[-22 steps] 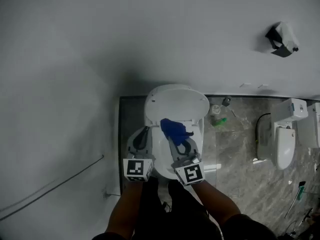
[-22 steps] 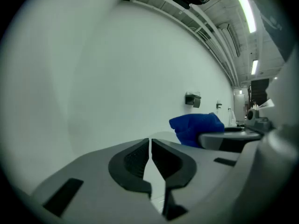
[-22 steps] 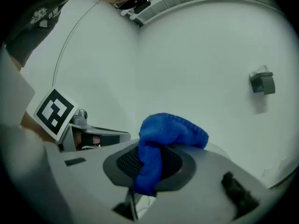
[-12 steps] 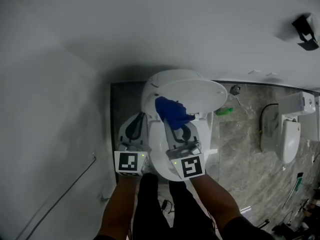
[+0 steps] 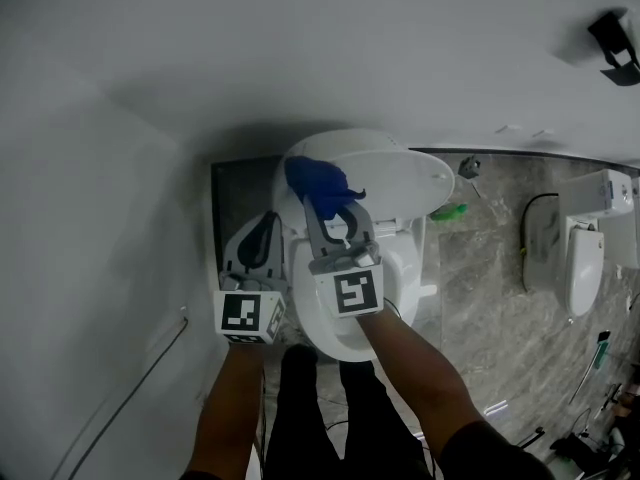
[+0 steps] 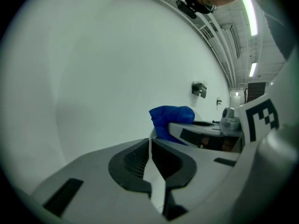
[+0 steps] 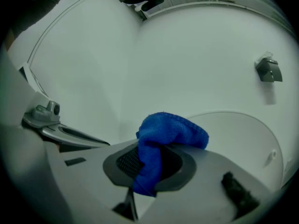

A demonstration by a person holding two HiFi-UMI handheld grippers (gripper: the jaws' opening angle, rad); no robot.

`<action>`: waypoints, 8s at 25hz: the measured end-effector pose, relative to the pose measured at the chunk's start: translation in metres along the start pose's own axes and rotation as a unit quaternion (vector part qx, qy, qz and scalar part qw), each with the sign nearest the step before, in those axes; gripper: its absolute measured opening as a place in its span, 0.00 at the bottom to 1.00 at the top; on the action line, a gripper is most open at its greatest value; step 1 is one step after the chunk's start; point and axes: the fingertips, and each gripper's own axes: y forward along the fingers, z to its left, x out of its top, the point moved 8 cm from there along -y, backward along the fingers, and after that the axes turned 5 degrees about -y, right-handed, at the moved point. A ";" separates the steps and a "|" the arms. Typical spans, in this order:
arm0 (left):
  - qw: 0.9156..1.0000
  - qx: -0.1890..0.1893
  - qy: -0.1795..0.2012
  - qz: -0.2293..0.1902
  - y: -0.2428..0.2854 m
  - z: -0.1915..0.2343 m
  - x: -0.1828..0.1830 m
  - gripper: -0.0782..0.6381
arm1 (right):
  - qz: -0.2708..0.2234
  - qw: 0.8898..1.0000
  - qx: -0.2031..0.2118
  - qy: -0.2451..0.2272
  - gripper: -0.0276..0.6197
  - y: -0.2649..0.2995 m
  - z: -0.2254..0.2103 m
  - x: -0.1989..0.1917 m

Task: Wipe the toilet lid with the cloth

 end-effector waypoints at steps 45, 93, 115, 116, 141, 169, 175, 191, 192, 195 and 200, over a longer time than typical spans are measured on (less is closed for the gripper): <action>0.998 -0.037 0.010 -0.045 0.046 -0.054 -0.037 0.15 | -0.014 0.985 -0.165 -0.048 0.13 -0.072 -0.138 -0.048; 0.999 -0.043 -0.002 -0.015 0.061 -0.045 -0.084 0.15 | 0.025 0.993 -0.114 0.016 0.13 -0.043 -0.106 -0.122; 0.999 -0.042 -0.007 0.002 0.051 -0.052 -0.094 0.15 | 0.049 0.979 -0.194 0.035 0.13 -0.105 -0.141 -0.132; 0.999 -0.037 -0.008 0.000 0.048 -0.047 -0.093 0.15 | 0.046 0.981 -0.187 0.036 0.13 -0.103 -0.131 -0.134; 0.997 0.046 -0.050 0.023 -0.032 0.047 -0.127 0.15 | 0.096 0.992 0.018 0.075 0.13 0.019 0.057 -0.151; 0.996 -0.058 -0.006 0.070 0.068 -0.066 -0.150 0.15 | 0.120 0.972 -0.203 0.010 0.13 -0.088 -0.136 -0.193; 0.996 -0.064 -0.005 0.064 0.073 -0.084 -0.146 0.15 | 0.131 0.965 -0.227 -0.003 0.13 -0.114 -0.157 -0.193; 0.997 0.023 -0.027 0.073 0.011 -0.007 -0.162 0.15 | 0.121 0.990 0.015 0.064 0.13 -0.053 0.009 -0.196; 0.996 0.029 -0.028 0.074 0.006 -0.001 -0.163 0.15 | 0.131 0.988 0.033 0.070 0.13 -0.047 0.023 -0.198; 0.996 0.041 -0.032 0.077 -0.008 0.018 -0.167 0.15 | 0.148 0.983 0.067 0.086 0.13 -0.033 0.052 -0.208; 0.993 0.061 -0.028 0.093 -0.032 0.047 -0.175 0.15 | 0.180 0.974 0.069 0.117 0.13 -0.009 0.073 -0.224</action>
